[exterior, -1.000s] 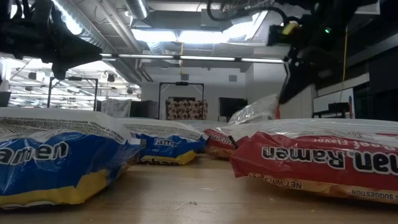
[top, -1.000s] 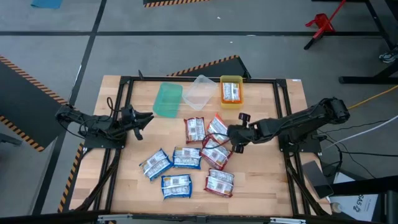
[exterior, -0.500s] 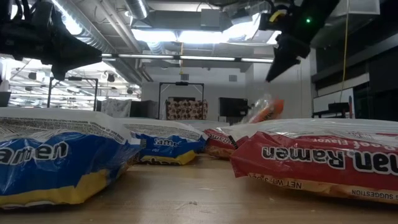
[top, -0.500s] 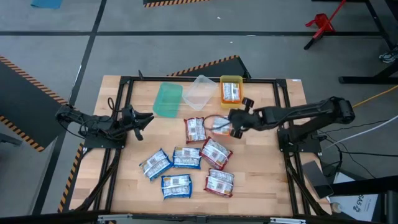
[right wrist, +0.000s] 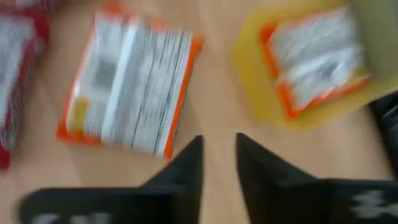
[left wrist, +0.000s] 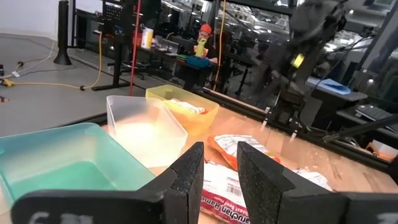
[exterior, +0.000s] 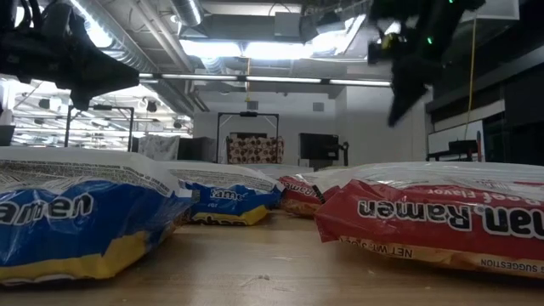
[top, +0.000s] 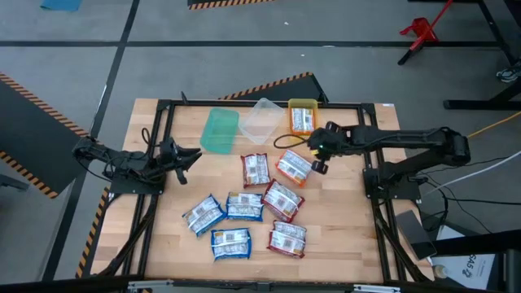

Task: Sort Maruchan noodles
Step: Put the orange noodle pack into the yellow bin

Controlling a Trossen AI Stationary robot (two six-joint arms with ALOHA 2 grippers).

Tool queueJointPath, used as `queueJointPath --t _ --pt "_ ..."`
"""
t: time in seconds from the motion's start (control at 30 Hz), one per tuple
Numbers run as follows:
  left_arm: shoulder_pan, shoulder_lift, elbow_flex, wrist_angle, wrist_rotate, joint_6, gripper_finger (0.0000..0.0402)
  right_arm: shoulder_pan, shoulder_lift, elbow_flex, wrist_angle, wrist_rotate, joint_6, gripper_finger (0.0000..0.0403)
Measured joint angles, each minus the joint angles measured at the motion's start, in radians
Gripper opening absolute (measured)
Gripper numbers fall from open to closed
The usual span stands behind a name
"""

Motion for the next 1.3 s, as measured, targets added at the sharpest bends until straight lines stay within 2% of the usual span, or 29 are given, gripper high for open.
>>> queueJointPath --t 0.13,0.23,0.3,0.4,0.73,1.1,1.2,1.3 --pt "0.0 0.0 0.0 -0.004 0.012 0.0 0.009 -0.005 -0.002 -0.098 0.102 -0.104 -0.025 0.0188" --pt "0.0 0.0 0.0 -0.008 0.013 0.0 0.009 -0.003 -0.001 -0.17 0.179 -0.105 -0.01 0.0253" --pt "0.0 0.0 0.0 -0.008 0.013 0.0 0.009 -0.005 -0.001 -0.211 0.226 -0.102 -0.001 0.0283" --pt "0.0 0.0 0.0 -0.008 0.013 0.0 0.009 -0.017 0.003 -0.253 0.286 -0.102 0.002 0.0306" --pt "0.0 0.0 0.0 -0.007 0.012 0.0 0.009 -0.069 0.096 -0.274 0.343 -0.167 -0.088 0.0312" --pt "0.0 0.0 0.0 -0.007 0.012 0.0 0.009 -0.068 0.219 -0.272 0.458 -0.208 -0.163 0.0311" --pt "0.0 0.0 0.0 -0.008 0.012 0.0 0.009 -0.068 0.247 -0.272 0.459 -0.209 -0.163 0.0296" --pt "0.0 0.0 0.0 -0.014 0.012 0.0 0.009 -0.068 0.26 -0.27 0.463 -0.217 -0.162 0.0262"
